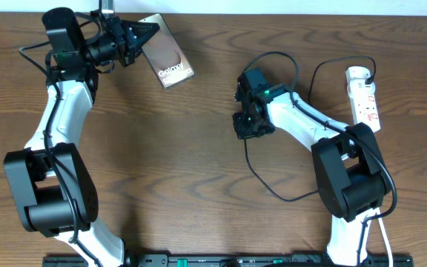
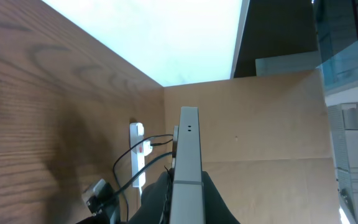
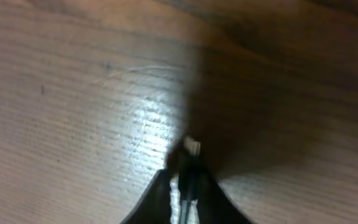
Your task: Plug charger to phone and switch on socket
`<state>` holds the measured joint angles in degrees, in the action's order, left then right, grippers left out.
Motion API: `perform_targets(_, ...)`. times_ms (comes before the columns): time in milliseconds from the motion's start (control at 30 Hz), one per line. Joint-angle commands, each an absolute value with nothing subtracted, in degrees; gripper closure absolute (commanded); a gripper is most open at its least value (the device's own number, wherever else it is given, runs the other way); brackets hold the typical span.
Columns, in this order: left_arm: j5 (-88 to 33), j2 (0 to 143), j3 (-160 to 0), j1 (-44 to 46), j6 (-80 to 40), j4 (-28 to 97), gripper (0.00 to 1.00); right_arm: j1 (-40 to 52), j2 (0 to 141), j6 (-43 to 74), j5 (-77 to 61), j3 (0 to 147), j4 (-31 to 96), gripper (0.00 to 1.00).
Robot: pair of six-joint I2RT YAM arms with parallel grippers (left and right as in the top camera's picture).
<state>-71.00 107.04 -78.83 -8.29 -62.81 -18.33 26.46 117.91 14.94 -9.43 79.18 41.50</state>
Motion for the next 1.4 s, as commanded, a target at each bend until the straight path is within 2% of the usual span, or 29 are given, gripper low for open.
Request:
perform_targets(0, -72.5, 107.2, -79.7, -8.3, -63.3, -19.0, 0.93, 27.0, 118.8, 15.2, -7.6, 79.0, 43.1, 0.80)
perform_targets(133, -72.6, 107.2, -79.7, -8.3, -63.3, -19.0, 0.93, 27.5, 118.8, 16.4, -7.7, 79.0, 44.9, 0.71)
perform_targets(267, -72.6, 107.2, -79.7, -8.3, -63.3, -19.0, 0.93, 27.5, 118.8, 18.5, -8.0, 79.0, 47.4, 0.69)
perform_targets(567, -72.6, 107.2, -79.7, -8.3, -63.3, -19.0, 0.93, 27.5, 118.8, 20.1, -5.7, 80.3, 44.0, 0.68)
perform_targets(833, -72.6, 107.2, -79.7, -8.3, -63.3, -19.0, 0.93, 27.7, 118.8, 23.6, -4.8, 83.1, 53.3, 0.67)
perform_targets(967, -72.7, 107.2, -79.7, -8.3, -63.3, -19.0, 0.93, 28.7, 118.9, 25.1, -7.3, 81.7, 53.4, 0.69)
perform_targets(1200, -72.9, 107.2, -79.7, -8.3, -63.3, -19.0, 0.93, 30.0, 120.9, 28.7, -7.7, 80.0, 50.9, 0.77)
perform_targets(1267, -72.9, 107.2, -79.7, -8.3, -63.3, -19.0, 0.93, 29.6, 121.4, 28.7, -8.1, 80.0, 50.9, 0.83)
perform_targets(1367, -72.9, 107.2, -79.7, -8.3, -63.3, -19.0, 0.93, 28.9, 121.4, 28.7, -8.1, 80.0, 50.1, 0.97)
